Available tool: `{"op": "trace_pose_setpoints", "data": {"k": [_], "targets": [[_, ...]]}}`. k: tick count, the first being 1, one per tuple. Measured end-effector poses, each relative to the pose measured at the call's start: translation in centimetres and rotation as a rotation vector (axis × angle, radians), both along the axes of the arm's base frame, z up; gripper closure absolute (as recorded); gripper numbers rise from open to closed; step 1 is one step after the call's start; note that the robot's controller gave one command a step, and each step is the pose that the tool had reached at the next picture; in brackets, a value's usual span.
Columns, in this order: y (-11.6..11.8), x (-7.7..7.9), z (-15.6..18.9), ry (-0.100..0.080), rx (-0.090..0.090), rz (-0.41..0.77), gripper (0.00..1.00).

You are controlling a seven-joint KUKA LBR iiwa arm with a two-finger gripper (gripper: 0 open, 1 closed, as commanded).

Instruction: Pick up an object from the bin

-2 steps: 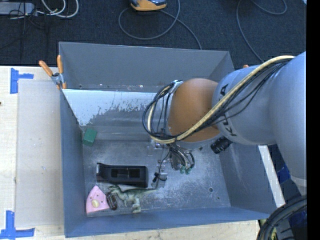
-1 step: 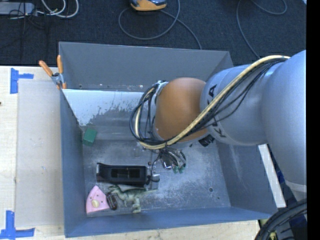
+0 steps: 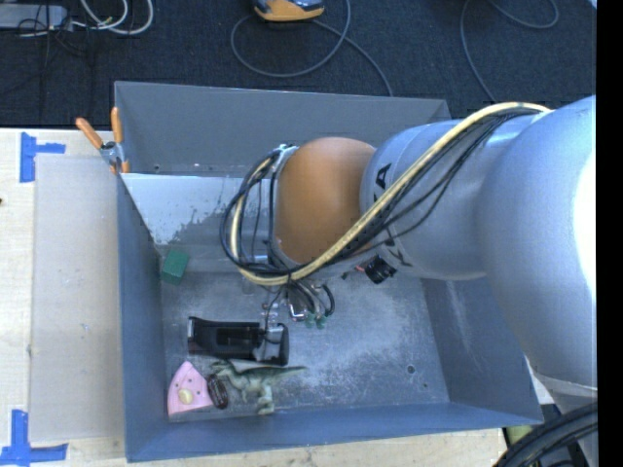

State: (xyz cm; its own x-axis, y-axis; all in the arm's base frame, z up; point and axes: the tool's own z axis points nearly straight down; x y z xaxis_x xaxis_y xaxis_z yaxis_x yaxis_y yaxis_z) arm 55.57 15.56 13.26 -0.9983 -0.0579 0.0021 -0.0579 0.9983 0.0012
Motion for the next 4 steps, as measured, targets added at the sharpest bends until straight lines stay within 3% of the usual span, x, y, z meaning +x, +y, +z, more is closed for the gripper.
{"op": "trace_pose_setpoints", "data": {"k": [1,2,4], "targets": [[1.9,-0.4,-4.7,0.005,0.0,-0.002,0.0],[1.5,-1.8,-6.0,0.018,0.006,-0.185,1.0],[1.5,-1.8,-6.0,0.019,0.006,-0.184,1.0]]}}
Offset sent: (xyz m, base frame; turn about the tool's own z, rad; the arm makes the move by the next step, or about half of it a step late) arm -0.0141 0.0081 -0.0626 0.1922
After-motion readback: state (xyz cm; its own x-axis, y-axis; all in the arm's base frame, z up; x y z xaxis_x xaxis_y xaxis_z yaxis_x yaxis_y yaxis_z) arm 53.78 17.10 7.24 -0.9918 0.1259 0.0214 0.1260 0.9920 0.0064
